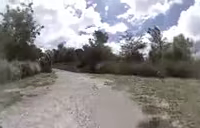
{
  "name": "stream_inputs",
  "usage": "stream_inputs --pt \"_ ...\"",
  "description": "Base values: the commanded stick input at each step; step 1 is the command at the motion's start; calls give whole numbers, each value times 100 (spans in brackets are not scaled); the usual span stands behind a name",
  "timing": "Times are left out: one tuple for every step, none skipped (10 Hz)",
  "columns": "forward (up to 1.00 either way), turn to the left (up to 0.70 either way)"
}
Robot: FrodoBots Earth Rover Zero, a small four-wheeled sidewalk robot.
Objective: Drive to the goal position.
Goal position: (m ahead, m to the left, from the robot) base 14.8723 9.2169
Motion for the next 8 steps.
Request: stream_inputs --pt "85 0" --pt "85 0" --pt "85 0" --pt "85 0" --pt "85 0" --pt "85 0" --pt "85 7" --pt "85 34"
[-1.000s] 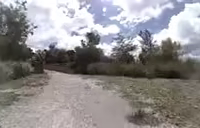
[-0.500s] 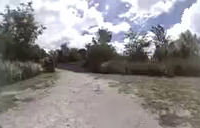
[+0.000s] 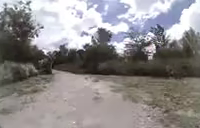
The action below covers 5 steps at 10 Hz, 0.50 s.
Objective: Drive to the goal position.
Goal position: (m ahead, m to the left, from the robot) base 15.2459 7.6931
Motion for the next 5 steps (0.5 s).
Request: stream_inputs --pt "85 34" --pt "85 34" --pt "85 34" --pt "85 34" --pt "85 34"
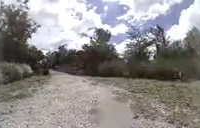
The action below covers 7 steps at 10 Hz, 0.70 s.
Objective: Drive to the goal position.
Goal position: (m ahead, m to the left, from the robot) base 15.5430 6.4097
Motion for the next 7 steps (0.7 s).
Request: stream_inputs --pt "85 34" --pt "85 31" --pt "85 13" --pt "85 0" --pt "85 0" --pt "85 0" --pt "85 0"
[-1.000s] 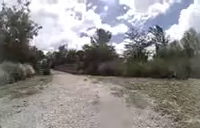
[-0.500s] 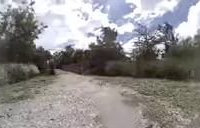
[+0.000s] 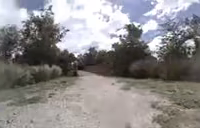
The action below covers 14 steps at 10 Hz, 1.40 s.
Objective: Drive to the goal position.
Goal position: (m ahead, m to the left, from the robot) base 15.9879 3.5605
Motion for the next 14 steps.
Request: stream_inputs --pt "85 0" --pt "85 0" --pt "85 0" --pt "85 0" --pt "85 0" --pt "85 0" --pt "85 0" --pt "85 0" --pt "85 0" --pt "85 0" --pt "85 0" --pt "85 0" --pt "85 0" --pt "85 0"
